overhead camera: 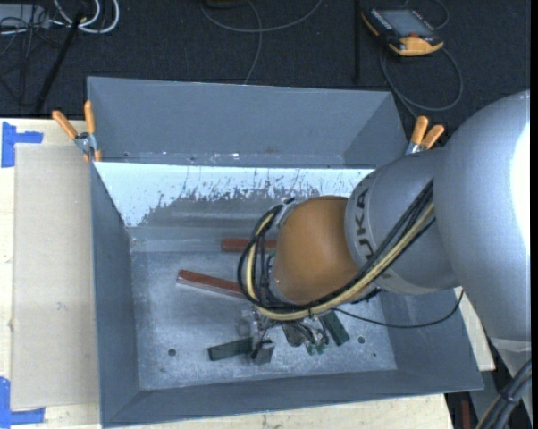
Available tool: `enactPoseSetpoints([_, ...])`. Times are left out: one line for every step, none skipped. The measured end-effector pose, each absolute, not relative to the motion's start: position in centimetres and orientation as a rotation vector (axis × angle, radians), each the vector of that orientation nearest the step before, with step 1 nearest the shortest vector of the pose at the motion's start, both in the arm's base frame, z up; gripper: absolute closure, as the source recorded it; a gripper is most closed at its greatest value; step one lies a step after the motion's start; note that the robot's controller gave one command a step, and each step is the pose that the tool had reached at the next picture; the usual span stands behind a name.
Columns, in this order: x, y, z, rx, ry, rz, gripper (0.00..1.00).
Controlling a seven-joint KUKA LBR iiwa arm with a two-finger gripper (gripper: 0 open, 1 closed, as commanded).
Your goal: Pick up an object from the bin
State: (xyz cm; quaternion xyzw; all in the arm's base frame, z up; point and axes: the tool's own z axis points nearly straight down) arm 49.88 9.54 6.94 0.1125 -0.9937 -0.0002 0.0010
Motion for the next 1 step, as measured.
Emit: enactPoseSetpoints([50.38, 10.17, 20.29, 0.314, -3.133, -0.002, 1.0])
